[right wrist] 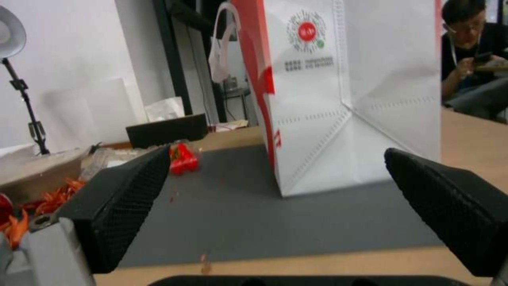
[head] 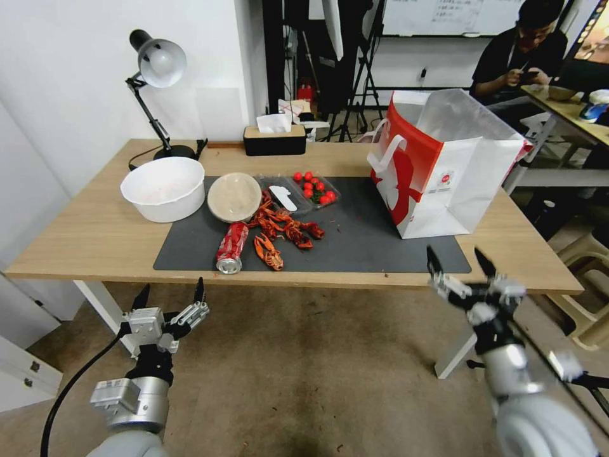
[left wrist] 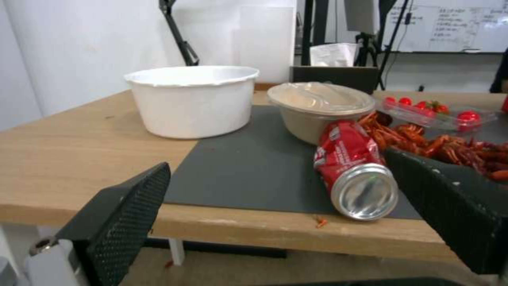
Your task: Pick up the trash from the table and place it into the takeout bag.
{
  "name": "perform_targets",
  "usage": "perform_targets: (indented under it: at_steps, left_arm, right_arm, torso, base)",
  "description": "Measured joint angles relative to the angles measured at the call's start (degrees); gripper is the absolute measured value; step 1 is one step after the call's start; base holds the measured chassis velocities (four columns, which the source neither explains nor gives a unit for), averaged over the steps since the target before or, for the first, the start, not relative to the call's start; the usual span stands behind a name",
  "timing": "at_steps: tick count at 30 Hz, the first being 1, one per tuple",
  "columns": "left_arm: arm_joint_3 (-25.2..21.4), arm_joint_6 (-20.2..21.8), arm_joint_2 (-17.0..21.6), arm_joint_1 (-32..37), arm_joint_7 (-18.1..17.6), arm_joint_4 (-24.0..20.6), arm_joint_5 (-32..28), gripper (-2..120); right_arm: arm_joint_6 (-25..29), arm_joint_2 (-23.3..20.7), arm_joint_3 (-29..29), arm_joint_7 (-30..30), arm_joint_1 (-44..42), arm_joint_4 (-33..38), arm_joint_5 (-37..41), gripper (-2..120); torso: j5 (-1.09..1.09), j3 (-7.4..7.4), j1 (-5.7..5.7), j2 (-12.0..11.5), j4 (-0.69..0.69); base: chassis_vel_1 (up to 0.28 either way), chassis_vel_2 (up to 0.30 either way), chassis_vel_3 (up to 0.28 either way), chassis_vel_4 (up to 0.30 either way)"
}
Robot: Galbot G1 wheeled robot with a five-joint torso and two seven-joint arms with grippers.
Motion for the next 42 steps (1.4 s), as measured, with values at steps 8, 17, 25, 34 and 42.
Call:
perform_targets:
  at_steps: [8, 17, 25, 34, 42]
  left_arm:
    - [0.15, -2.11, 1.23, -1.67, 2.45, 0.46, -2.97, 100]
    - [1.35, -4.18, 3.55, -5.17, 4.00, 2.83, -5.51, 100]
    - [3.79, -2.35, 8.38, -11.88, 3.01, 7.16, -9.39, 100]
    - [6.26, 2.69, 13.08, -17.76, 3.49, 9.20, -13.45, 100]
    - [8.85, 15.28, 16.77, -22.20, -0.19, 7.13, -20.53, 100]
  right_arm:
    - [2.18, 1.42, -2.01, -0.61, -1.39, -1.20, -1.69, 100]
    - [1.81, 0.50, -5.58, -0.56, 1.04, -3.07, -3.17, 100]
    - [1.52, 0.23, -5.98, -0.26, 0.76, -3.31, -4.22, 100]
    - [1.54, 0.92, -5.59, -0.16, -0.16, -2.94, -6.61, 100]
    - [1.51, 1.35, -4.76, -0.03, -0.39, -3.10, -7.59, 100]
  torso:
    - [0.00, 0.01, 0.01, 0.00, 0.01]
    - [0.00, 0.01, 0.01, -0.01, 0.00]
    - [0.00, 0.01, 0.02, -0.01, -0.01]
    - [0.01, 0.01, 0.01, -0.01, 0.01]
    - [0.01, 0.01, 0.02, -0.01, 0.00]
  base:
    - [0.000, 0.000, 0.000, 0.000]
    - [0.000, 0.000, 0.000, 0.000]
    - [0.000, 0.000, 0.000, 0.000]
    - [0.000, 0.000, 0.000, 0.000]
    - [0.000, 0.000, 0.000, 0.000]
